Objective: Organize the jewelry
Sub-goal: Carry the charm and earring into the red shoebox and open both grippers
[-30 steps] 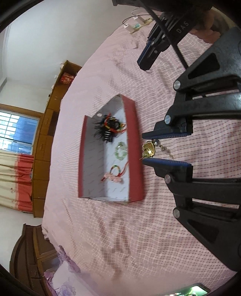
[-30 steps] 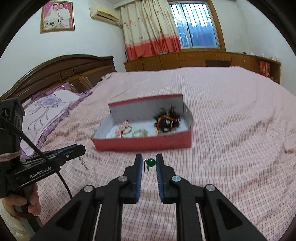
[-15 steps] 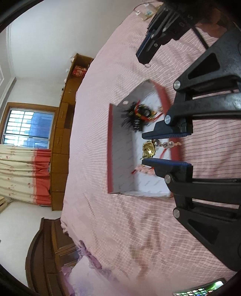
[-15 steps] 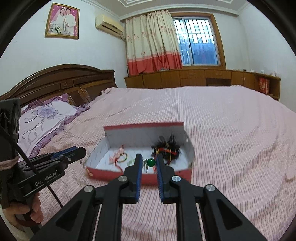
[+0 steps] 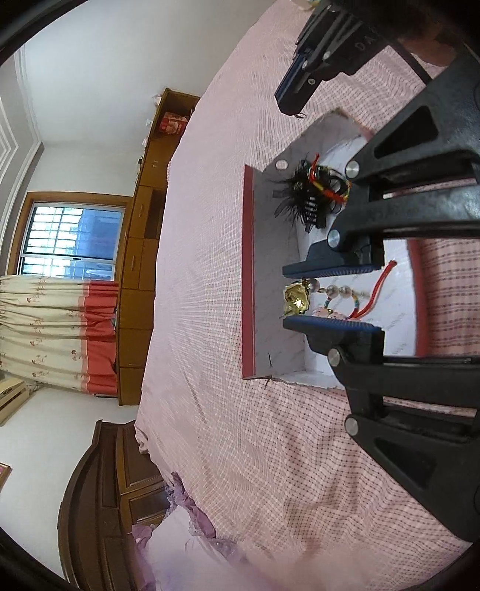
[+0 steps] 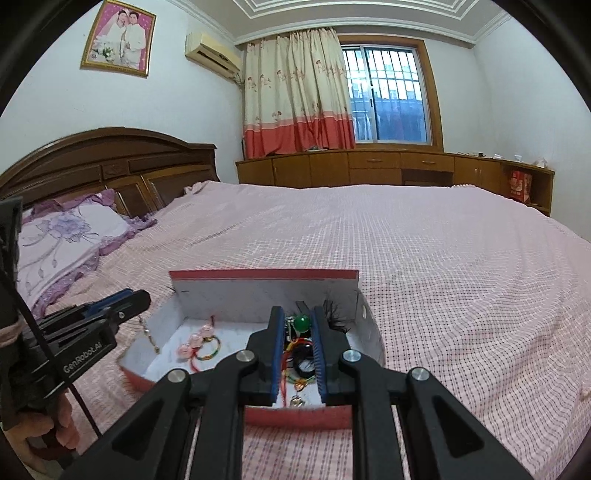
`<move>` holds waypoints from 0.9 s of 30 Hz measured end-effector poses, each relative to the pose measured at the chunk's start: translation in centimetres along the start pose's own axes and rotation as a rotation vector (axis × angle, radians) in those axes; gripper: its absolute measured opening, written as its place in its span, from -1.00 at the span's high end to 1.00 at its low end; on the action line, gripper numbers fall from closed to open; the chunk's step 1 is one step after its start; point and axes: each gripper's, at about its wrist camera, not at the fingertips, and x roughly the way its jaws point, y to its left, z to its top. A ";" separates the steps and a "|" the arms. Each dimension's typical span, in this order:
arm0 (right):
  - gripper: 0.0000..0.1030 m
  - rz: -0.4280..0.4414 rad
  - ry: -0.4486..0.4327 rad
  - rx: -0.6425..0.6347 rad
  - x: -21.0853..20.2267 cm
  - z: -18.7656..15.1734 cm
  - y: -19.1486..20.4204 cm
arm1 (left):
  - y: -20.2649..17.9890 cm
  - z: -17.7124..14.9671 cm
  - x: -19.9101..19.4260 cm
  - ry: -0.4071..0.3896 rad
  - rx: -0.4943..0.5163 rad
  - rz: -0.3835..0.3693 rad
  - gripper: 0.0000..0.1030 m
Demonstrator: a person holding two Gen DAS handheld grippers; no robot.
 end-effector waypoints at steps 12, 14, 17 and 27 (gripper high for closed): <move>0.68 -0.049 0.072 0.004 5.1 -1.5 -1.7 | 1.1 -1.3 3.6 0.046 -0.031 0.042 0.77; 0.68 -0.050 0.083 0.012 5.5 -1.7 -1.9 | 1.1 -1.5 4.0 0.054 -0.035 0.043 0.77; 0.68 -0.048 0.098 0.017 5.8 -1.9 -2.1 | 1.1 -1.5 4.2 0.060 -0.034 0.042 0.77; 0.55 -0.031 0.105 0.047 5.4 -1.4 -2.3 | 0.7 -1.2 3.3 0.072 -0.020 0.025 0.55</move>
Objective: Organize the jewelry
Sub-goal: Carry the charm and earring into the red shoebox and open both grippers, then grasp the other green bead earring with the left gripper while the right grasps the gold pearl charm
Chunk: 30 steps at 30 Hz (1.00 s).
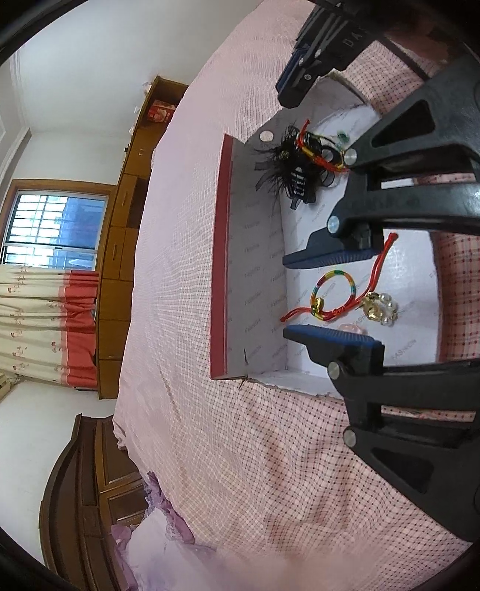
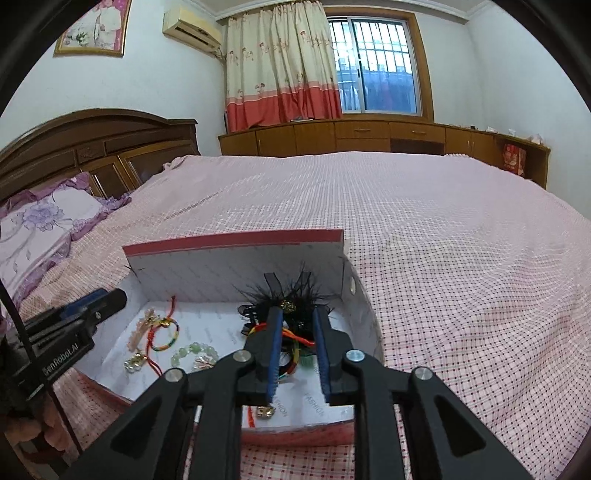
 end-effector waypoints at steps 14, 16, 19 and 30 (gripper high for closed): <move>0.50 0.089 0.017 0.043 -6.3 0.7 0.2 | -0.9 0.3 -5.5 0.038 0.004 -0.100 0.51; 0.50 0.095 0.026 0.050 -7.3 0.5 0.1 | -1.0 0.1 -6.2 0.052 -0.004 -0.121 0.50; 0.50 0.102 0.040 0.056 -8.8 0.1 0.0 | -1.1 -0.4 -7.4 0.067 -0.015 -0.158 0.49; 0.48 0.097 0.145 0.050 -13.9 -3.7 -0.2 | -2.0 -2.9 -10.3 0.175 0.018 -0.250 0.47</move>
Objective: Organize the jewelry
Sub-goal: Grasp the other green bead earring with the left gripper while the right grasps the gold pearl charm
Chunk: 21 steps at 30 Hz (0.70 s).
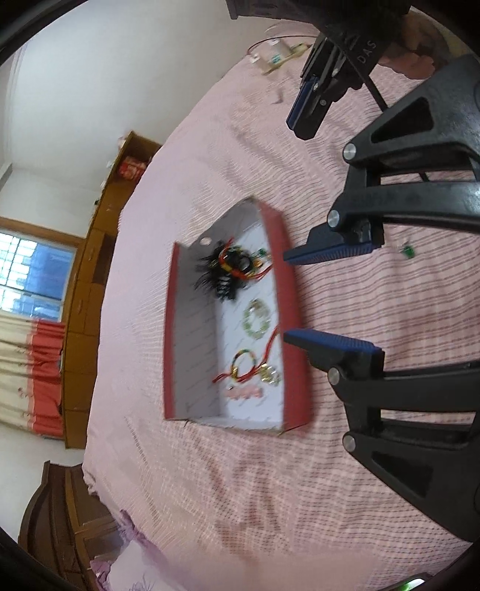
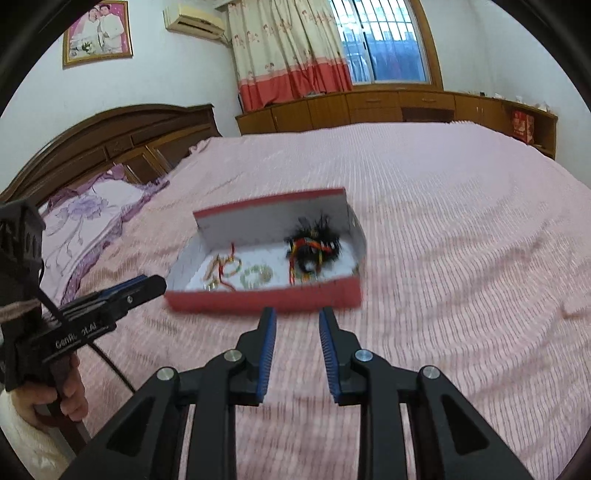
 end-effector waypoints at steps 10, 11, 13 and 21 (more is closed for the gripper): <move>0.48 -0.004 0.089 0.011 -2.4 -4.0 -0.8 | -1.3 -3.5 0.3 0.129 0.063 -0.039 0.47; 0.48 -0.007 0.098 0.014 -2.5 -4.2 -0.8 | -1.4 -3.6 0.5 0.150 0.069 -0.050 0.47; 0.48 -0.009 0.120 0.015 -2.7 -4.9 -0.9 | -1.8 -4.1 1.0 0.191 0.079 -0.071 0.47; 0.48 -0.010 0.193 0.026 -3.6 -7.4 -1.0 | -3.2 -6.1 2.5 0.287 0.120 -0.113 0.50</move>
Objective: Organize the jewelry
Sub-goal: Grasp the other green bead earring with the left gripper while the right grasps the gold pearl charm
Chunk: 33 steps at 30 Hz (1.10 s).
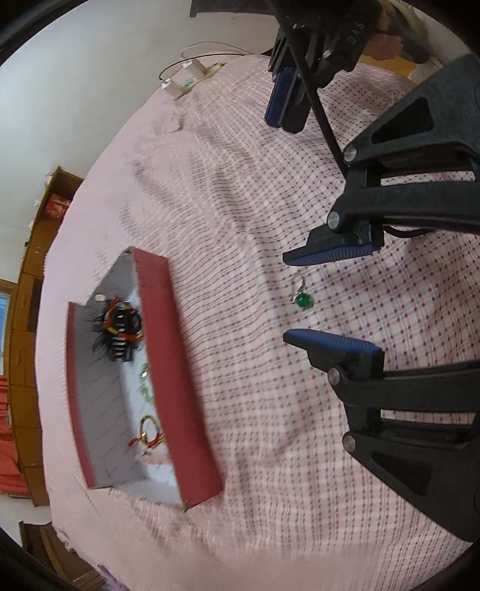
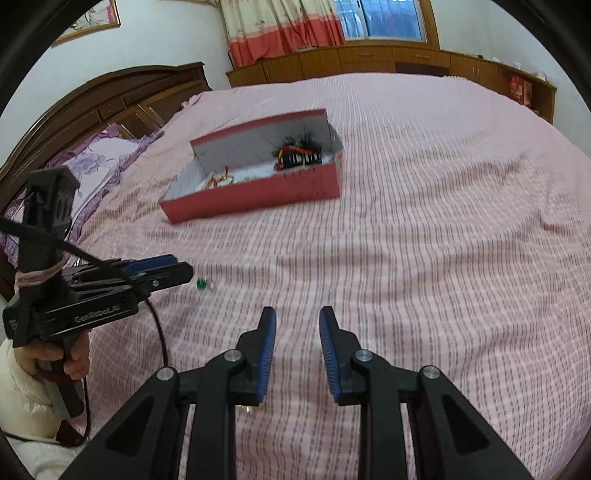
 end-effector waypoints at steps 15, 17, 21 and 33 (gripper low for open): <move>0.48 -0.004 0.095 0.019 0.4 -2.5 0.5 | 0.0 -0.6 1.8 0.006 -0.014 -0.009 0.99; 0.48 -0.001 0.105 0.014 0.5 -2.6 0.8 | 0.1 -0.5 1.3 -0.009 -0.021 -0.015 0.99; 0.48 0.020 0.138 -0.002 1.1 -2.8 1.6 | 0.3 -0.3 -0.3 -0.055 -0.021 -0.004 0.99; 0.39 0.029 0.227 -0.084 3.7 -3.4 3.7 | 1.7 -0.2 -2.2 -0.102 -0.062 0.052 0.99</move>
